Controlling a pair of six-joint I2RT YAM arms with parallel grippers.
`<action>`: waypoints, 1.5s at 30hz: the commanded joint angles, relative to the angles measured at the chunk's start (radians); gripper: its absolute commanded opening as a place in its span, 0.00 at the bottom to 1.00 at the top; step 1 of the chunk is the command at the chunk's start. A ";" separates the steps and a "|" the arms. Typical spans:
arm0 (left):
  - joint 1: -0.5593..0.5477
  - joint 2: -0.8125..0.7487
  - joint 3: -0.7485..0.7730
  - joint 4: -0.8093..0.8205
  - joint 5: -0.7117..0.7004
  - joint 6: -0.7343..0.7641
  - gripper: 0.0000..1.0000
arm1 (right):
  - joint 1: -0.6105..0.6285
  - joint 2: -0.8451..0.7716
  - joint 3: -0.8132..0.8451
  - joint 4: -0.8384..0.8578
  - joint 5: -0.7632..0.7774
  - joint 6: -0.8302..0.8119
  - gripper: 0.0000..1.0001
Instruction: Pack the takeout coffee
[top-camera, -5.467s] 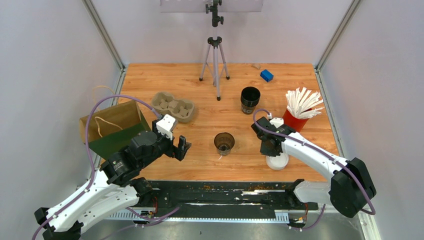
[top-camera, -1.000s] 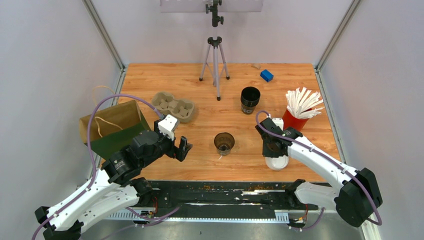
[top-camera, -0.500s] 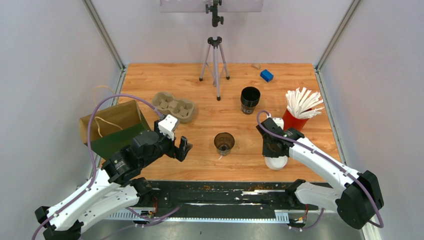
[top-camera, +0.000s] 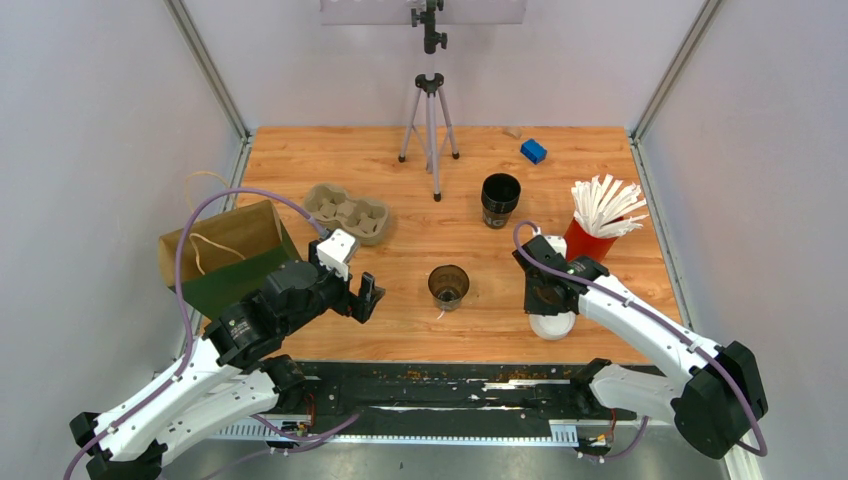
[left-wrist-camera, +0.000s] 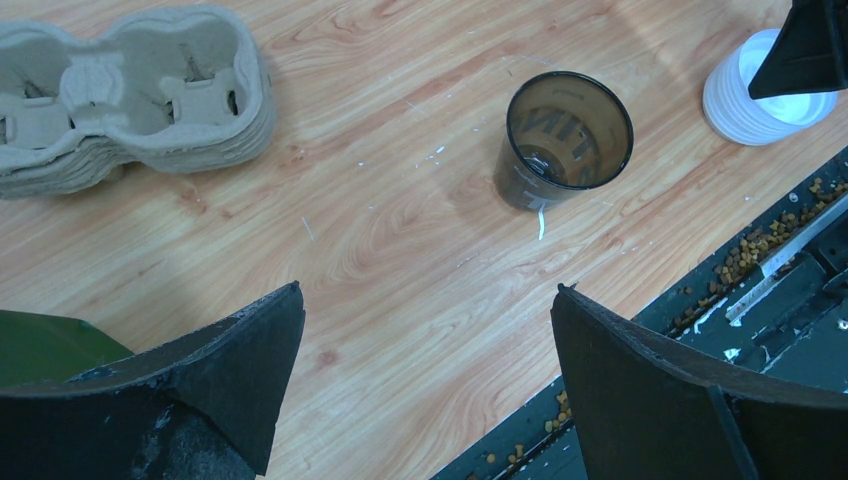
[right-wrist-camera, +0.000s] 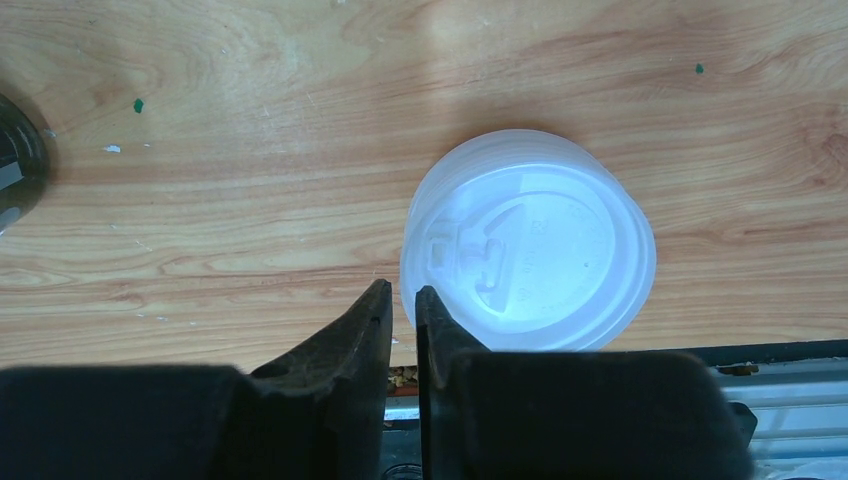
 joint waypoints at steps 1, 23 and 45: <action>-0.004 0.004 0.021 0.016 0.004 0.002 1.00 | -0.004 0.008 0.024 0.027 -0.012 -0.025 0.17; -0.003 0.004 0.021 0.014 0.003 0.001 1.00 | -0.004 0.066 -0.006 0.041 0.000 -0.017 0.15; -0.003 0.006 0.021 0.015 0.005 0.003 1.00 | -0.004 0.083 -0.004 0.029 0.021 -0.014 0.08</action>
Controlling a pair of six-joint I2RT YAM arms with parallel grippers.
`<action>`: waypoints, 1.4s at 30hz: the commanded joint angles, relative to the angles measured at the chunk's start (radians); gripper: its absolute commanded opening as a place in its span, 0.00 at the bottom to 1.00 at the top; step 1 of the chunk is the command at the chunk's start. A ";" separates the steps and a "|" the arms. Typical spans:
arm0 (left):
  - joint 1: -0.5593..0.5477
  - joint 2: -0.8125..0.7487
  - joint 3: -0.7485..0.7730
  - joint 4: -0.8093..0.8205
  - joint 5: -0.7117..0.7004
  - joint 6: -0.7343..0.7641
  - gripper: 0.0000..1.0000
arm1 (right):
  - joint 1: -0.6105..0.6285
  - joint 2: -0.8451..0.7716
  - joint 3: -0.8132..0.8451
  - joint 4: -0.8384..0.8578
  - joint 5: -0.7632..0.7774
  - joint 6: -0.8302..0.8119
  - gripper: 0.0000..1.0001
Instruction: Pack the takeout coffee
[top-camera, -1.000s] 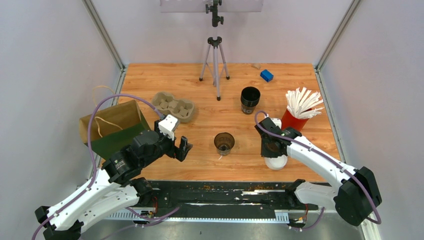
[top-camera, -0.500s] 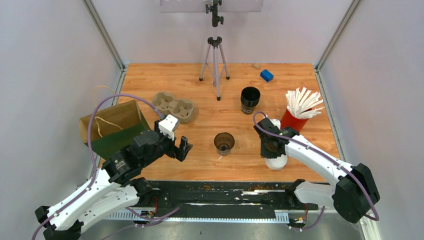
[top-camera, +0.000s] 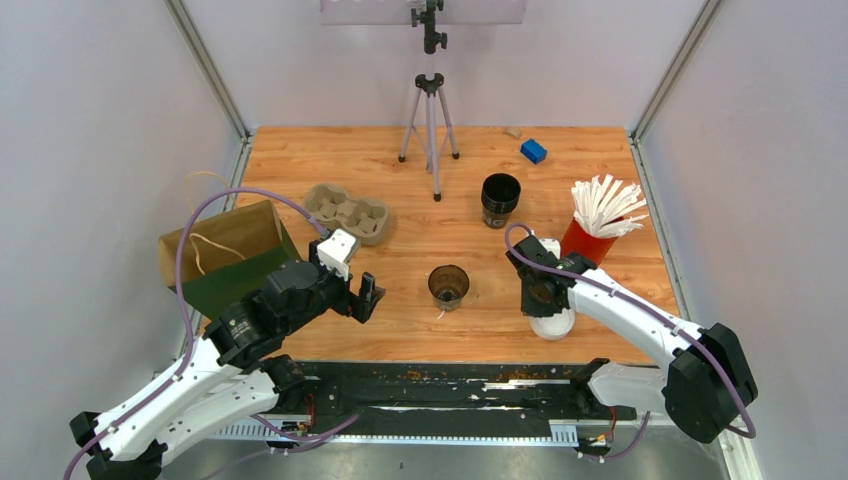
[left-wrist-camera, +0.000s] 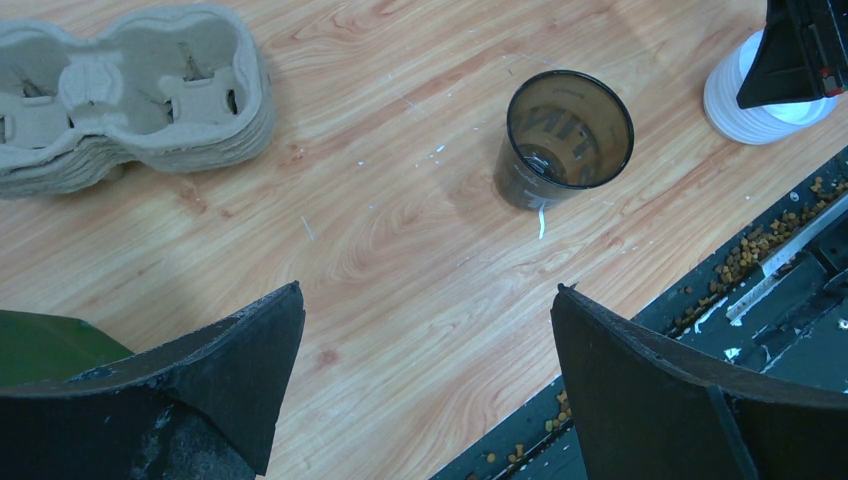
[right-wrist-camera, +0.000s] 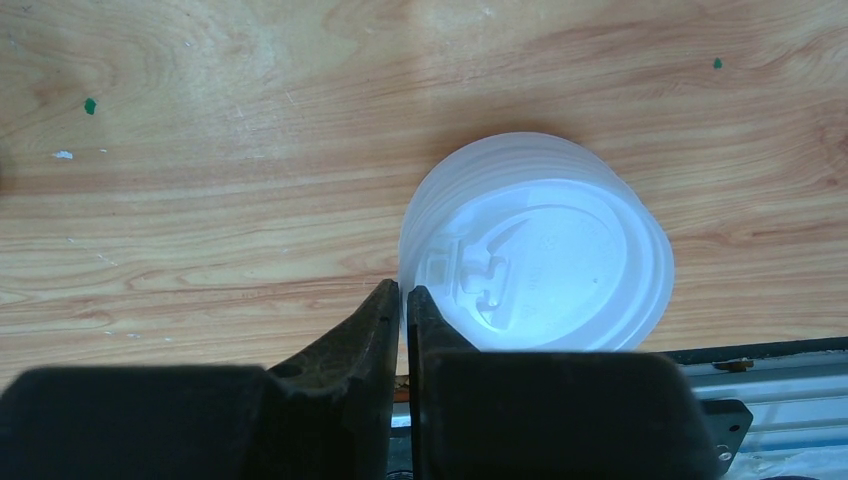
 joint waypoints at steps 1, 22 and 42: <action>-0.004 0.003 0.021 0.015 0.005 0.002 1.00 | -0.003 -0.004 0.003 0.007 0.025 -0.008 0.08; -0.003 0.008 0.021 0.016 0.005 0.001 1.00 | -0.003 -0.040 0.060 -0.054 0.039 0.001 0.00; -0.004 0.011 0.021 0.016 0.010 0.001 1.00 | -0.005 -0.047 0.071 -0.063 0.023 -0.008 0.04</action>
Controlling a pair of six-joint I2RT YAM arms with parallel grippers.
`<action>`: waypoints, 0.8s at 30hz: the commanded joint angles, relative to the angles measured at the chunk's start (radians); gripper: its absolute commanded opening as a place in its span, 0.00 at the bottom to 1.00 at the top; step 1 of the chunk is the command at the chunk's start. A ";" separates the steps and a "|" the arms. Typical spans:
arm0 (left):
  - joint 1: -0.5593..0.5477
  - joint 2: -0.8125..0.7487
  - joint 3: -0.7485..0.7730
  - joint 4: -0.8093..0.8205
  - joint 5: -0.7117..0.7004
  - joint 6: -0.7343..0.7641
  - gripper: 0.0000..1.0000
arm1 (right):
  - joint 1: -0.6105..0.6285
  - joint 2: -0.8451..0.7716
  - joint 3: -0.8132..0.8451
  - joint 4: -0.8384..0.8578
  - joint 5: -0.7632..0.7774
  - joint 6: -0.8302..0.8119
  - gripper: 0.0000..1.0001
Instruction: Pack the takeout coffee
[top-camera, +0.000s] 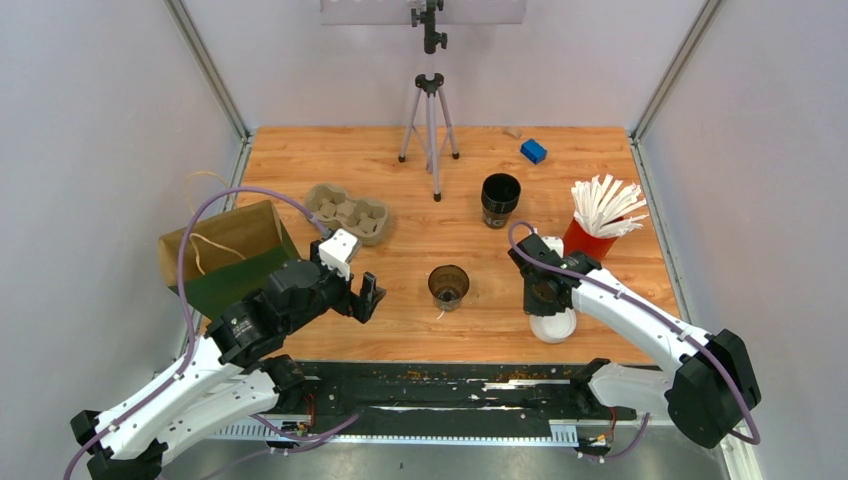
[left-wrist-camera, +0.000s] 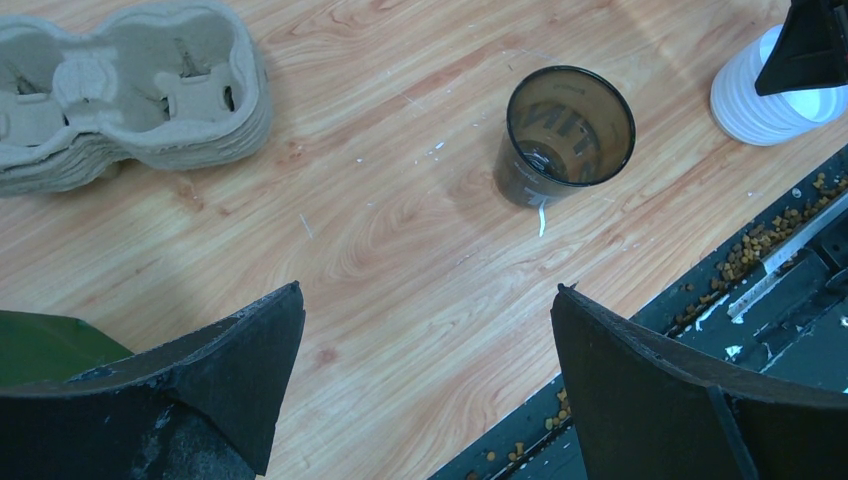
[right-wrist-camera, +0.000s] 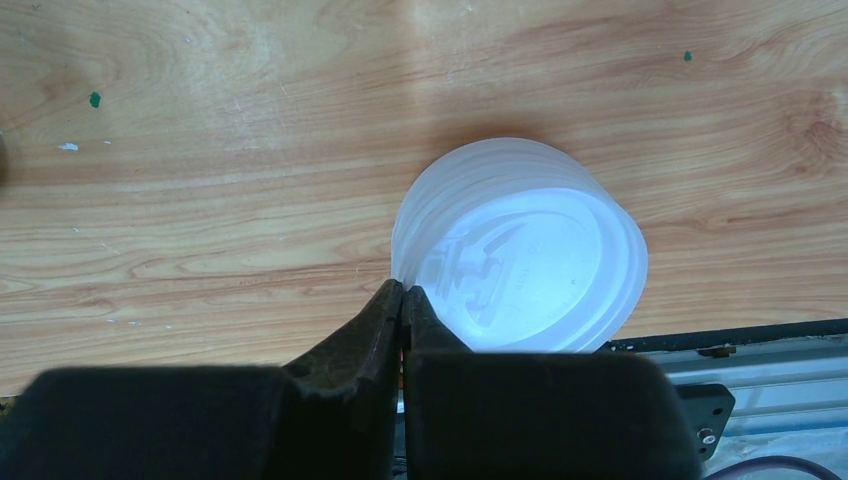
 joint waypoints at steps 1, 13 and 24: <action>-0.004 0.002 0.021 0.015 0.008 0.000 1.00 | -0.004 -0.022 0.047 -0.014 0.009 -0.008 0.05; -0.003 0.002 0.022 0.013 0.010 0.001 1.00 | -0.012 -0.038 0.038 0.001 -0.039 -0.024 0.00; -0.004 -0.001 0.022 0.011 0.009 -0.002 1.00 | -0.034 -0.079 0.018 0.002 -0.041 -0.018 0.03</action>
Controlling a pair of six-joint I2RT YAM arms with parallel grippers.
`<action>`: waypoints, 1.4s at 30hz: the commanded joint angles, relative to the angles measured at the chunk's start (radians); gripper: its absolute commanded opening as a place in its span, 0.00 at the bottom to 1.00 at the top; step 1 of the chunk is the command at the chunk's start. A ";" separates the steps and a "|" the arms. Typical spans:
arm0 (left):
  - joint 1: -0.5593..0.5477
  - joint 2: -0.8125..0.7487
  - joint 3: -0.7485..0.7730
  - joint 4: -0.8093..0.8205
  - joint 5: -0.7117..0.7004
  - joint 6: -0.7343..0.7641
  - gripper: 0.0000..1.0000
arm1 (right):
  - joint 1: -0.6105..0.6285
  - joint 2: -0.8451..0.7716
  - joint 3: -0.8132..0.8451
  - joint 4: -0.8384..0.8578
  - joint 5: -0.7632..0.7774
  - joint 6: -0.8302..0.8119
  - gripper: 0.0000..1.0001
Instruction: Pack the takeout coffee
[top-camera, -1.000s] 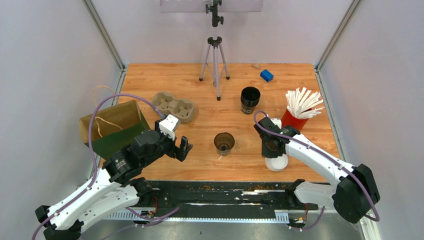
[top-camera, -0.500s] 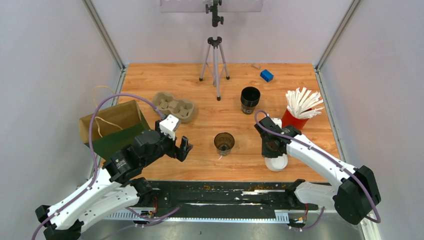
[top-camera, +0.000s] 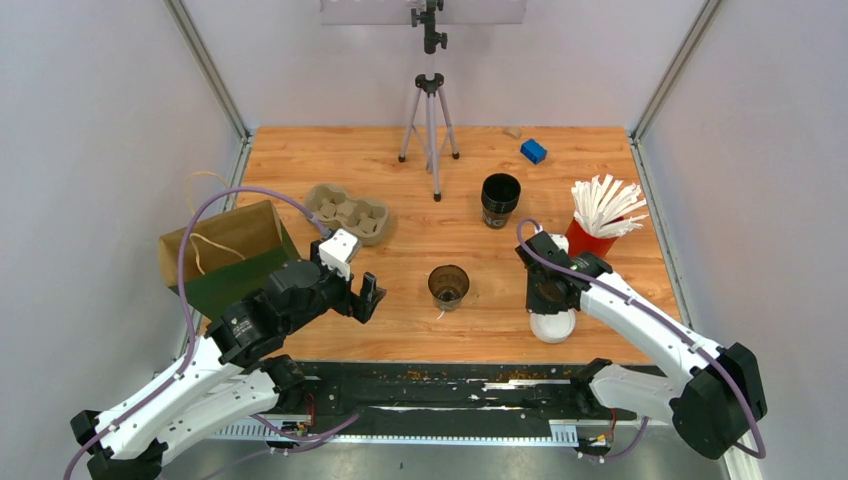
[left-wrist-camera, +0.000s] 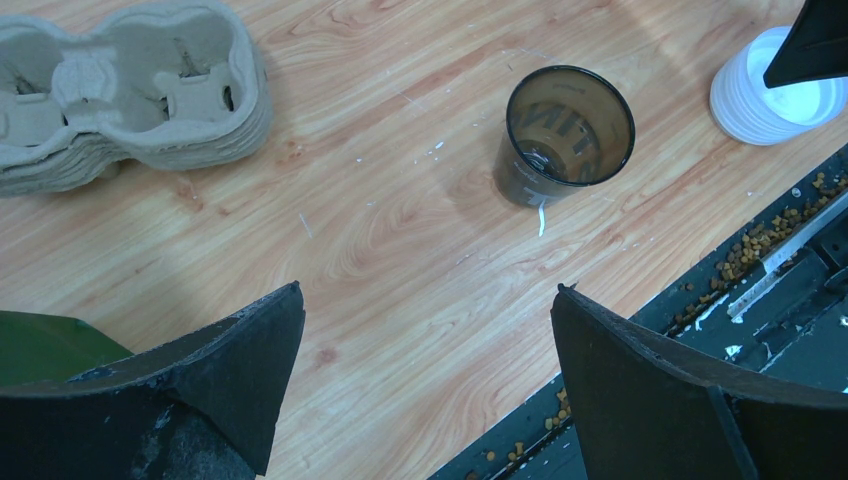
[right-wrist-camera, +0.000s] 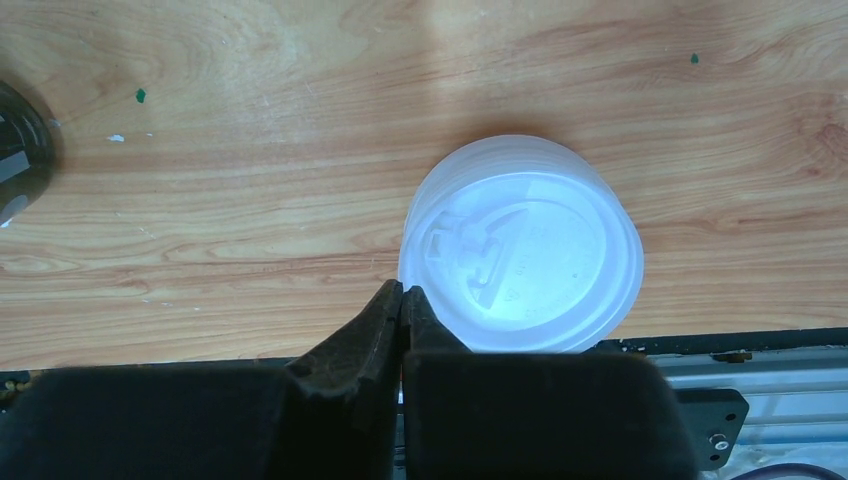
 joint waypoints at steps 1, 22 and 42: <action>-0.003 -0.002 0.023 0.011 0.007 -0.003 1.00 | -0.013 -0.034 0.008 0.009 0.002 -0.002 0.03; -0.003 -0.001 0.024 0.009 0.009 -0.004 1.00 | -0.015 0.038 -0.022 0.054 -0.017 0.004 0.15; -0.003 0.003 0.024 0.009 0.009 -0.005 1.00 | -0.015 0.053 -0.033 0.062 0.003 0.002 0.11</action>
